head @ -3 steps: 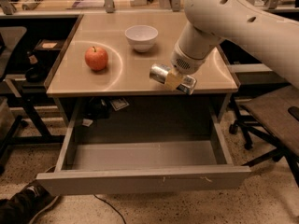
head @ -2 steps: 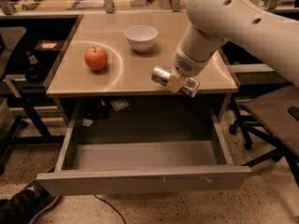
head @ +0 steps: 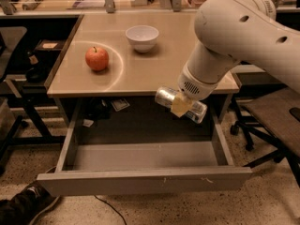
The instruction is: Place redbull can into top drawer
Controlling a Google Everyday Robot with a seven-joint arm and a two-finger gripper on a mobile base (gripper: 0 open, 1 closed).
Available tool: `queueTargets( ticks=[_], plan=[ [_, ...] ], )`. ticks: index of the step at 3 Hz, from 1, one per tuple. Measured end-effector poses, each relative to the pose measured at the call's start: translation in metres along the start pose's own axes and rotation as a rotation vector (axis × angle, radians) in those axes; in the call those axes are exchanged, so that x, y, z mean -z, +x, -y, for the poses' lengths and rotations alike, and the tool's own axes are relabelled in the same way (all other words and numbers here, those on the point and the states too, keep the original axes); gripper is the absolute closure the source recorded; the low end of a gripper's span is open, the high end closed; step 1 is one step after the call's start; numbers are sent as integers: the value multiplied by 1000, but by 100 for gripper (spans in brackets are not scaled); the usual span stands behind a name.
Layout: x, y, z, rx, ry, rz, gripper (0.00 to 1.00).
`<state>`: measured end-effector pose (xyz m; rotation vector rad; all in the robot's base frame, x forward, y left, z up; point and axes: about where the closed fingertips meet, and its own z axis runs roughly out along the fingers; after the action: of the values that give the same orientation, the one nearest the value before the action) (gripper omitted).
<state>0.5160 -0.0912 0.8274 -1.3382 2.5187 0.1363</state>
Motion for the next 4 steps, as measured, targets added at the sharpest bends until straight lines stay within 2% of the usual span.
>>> queueTargets(
  ticks=[1,2,3,4],
  plan=[
    [0,0,0,0,0,0,100],
    [-19,11,-12,-33,-38,-16,100],
    [-60,30,-37,-100,-114,-37,100],
    [-98,42,-52,-143,-171,-45,100]
  ],
)
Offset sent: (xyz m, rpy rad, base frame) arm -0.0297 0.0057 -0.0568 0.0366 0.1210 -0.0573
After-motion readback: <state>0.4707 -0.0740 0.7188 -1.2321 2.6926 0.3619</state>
